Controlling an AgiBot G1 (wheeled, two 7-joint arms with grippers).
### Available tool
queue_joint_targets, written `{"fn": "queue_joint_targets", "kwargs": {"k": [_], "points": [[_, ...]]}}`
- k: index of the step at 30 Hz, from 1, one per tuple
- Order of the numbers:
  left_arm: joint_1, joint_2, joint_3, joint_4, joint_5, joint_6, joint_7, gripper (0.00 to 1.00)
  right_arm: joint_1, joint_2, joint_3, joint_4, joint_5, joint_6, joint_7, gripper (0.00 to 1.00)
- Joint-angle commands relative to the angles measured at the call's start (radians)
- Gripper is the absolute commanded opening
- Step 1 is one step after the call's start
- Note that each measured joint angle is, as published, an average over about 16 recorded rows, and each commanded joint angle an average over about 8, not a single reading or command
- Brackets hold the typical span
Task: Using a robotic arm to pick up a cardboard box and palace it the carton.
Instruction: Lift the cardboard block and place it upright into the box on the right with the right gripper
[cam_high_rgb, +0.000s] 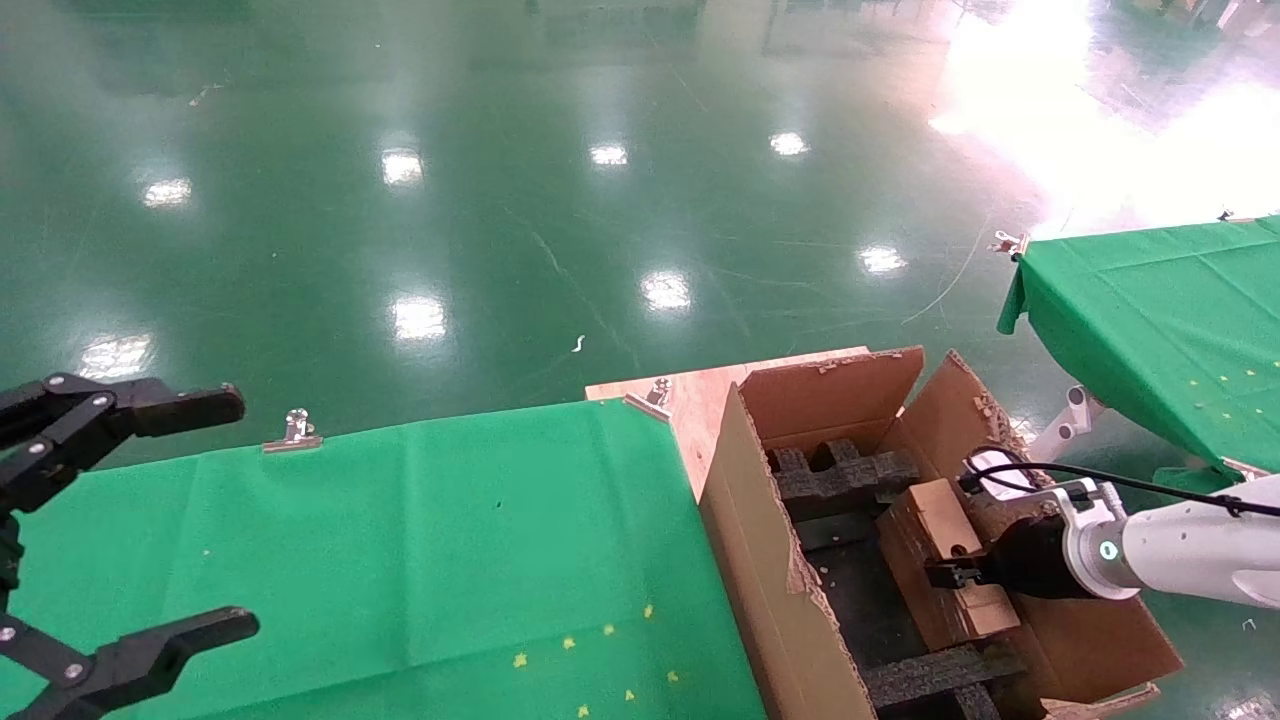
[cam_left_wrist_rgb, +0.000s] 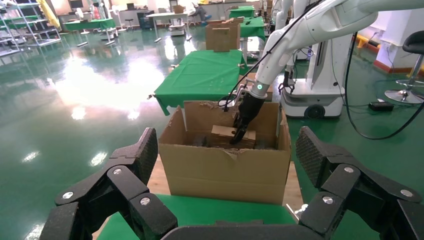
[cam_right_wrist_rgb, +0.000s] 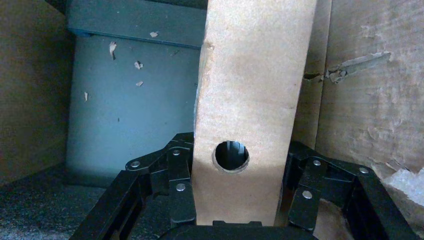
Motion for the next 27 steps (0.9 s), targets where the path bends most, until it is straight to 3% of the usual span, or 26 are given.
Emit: {"fn": "queue_joint_targets", "kwargs": {"k": [1, 27], "points": [[0.000, 0.000, 0.000, 0.000, 0.000, 0.000, 0.000, 1.00, -0.003, -0.006, 0.002, -0.011, 0.006, -0.003, -0.004, 1.00], [0.000, 0.000, 0.000, 0.000, 0.000, 0.000, 0.000, 1.00, 0.037, 0.038, 0.001, 0.043, -0.021, 0.000, 0.003, 1.00]]}}
